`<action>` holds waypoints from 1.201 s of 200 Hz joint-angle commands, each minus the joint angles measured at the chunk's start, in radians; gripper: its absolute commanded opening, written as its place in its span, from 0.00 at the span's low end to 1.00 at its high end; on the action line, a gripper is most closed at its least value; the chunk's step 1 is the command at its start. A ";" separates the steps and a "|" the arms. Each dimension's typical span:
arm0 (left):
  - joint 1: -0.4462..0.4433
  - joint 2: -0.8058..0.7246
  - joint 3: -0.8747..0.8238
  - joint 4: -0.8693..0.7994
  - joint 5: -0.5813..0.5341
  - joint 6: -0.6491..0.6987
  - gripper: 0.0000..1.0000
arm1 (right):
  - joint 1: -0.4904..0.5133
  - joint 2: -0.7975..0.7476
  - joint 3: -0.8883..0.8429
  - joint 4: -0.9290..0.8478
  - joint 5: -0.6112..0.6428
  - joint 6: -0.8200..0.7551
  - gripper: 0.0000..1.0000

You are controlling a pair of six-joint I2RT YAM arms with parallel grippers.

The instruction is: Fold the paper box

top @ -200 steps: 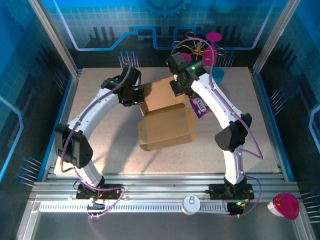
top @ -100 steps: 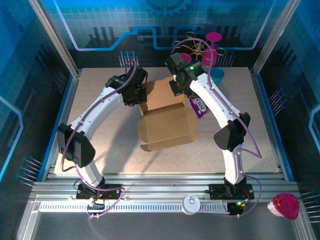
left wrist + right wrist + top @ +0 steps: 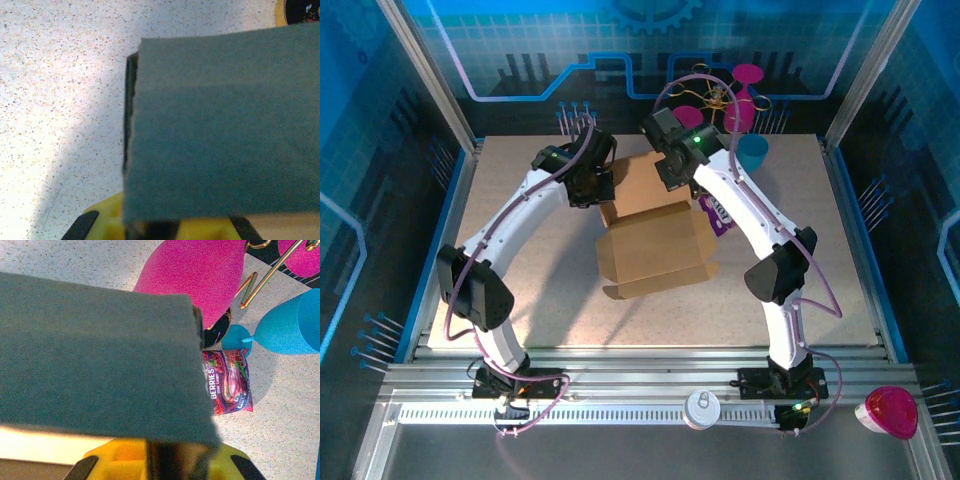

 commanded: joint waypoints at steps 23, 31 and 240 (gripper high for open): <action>0.016 -0.024 -0.024 -0.023 -0.009 0.006 0.00 | -0.005 -0.008 0.015 -0.047 -0.112 -0.012 0.01; 0.021 -0.030 -0.036 -0.018 0.003 0.001 0.00 | -0.014 -0.008 0.029 -0.052 -0.164 -0.007 0.14; 0.371 -0.180 -0.303 0.170 0.240 -0.288 0.00 | -0.050 -0.782 -1.295 1.020 -0.829 0.790 0.72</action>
